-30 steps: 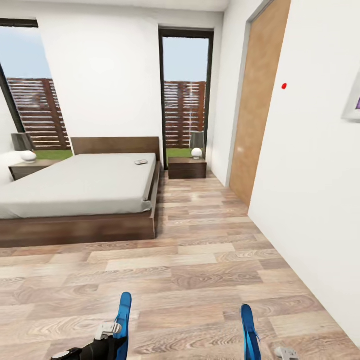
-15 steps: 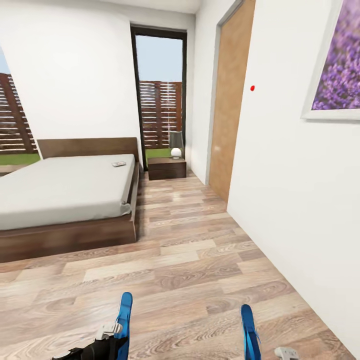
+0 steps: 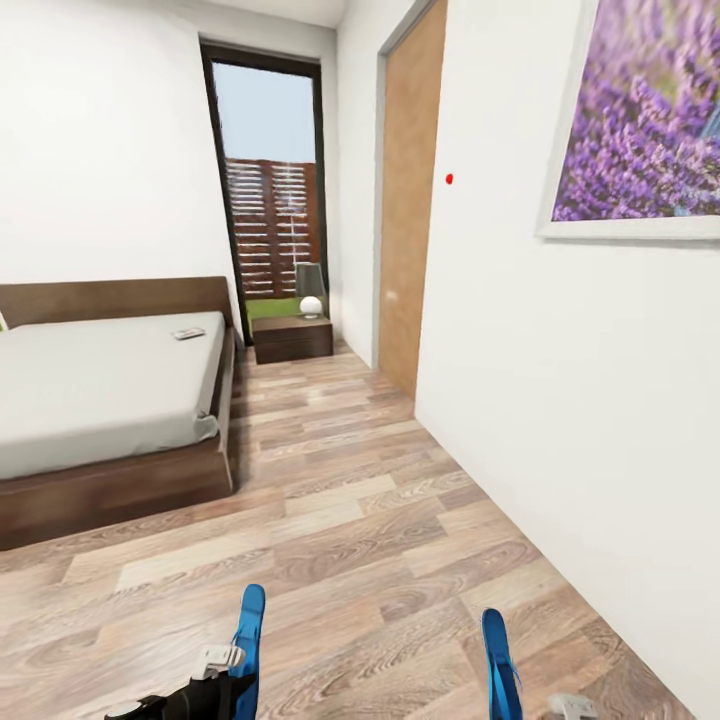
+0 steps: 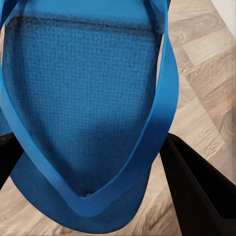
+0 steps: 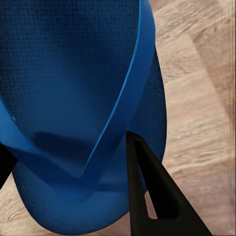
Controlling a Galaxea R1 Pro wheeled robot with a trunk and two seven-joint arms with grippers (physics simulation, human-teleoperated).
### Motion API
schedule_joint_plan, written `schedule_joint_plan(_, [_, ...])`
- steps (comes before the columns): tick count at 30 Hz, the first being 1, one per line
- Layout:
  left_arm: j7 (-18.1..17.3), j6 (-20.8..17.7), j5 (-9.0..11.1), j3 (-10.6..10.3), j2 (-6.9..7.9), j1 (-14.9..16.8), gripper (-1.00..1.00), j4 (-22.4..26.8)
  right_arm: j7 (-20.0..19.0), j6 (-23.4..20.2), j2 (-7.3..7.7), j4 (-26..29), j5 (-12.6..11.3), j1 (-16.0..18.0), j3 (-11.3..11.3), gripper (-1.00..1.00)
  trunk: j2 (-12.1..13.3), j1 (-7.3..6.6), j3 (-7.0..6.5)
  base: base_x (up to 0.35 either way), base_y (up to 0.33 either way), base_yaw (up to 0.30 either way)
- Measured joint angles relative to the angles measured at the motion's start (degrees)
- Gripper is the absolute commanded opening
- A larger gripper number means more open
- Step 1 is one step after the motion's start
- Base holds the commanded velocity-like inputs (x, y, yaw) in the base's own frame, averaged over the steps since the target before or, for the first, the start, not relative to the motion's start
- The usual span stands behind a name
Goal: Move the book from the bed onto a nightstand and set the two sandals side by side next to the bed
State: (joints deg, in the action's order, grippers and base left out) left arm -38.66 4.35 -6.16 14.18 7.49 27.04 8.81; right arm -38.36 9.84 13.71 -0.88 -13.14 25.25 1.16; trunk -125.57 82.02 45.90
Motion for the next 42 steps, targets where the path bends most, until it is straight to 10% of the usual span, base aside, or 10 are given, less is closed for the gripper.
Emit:
schedule_joint_plan(16, [-0.04, 0.04, 0.06, 0.05, 0.00, -0.01, -1.00, 0.03, 0.11, -0.02, -0.01, 0.00, 0.00, 0.01, 0.03, -1.00, 0.00, -0.01, 0.00, 0.012, 0.000, -0.043])
schedule_joint_plan(42, [0.00, 0.16, 0.00, -0.02, 0.00, -0.02, -1.00, -0.29, 0.03, -0.03, -0.01, -0.01, 0.03, 0.00, -0.04, -1.00, 0.00, -0.03, 0.00, 0.309, 0.000, 0.000])
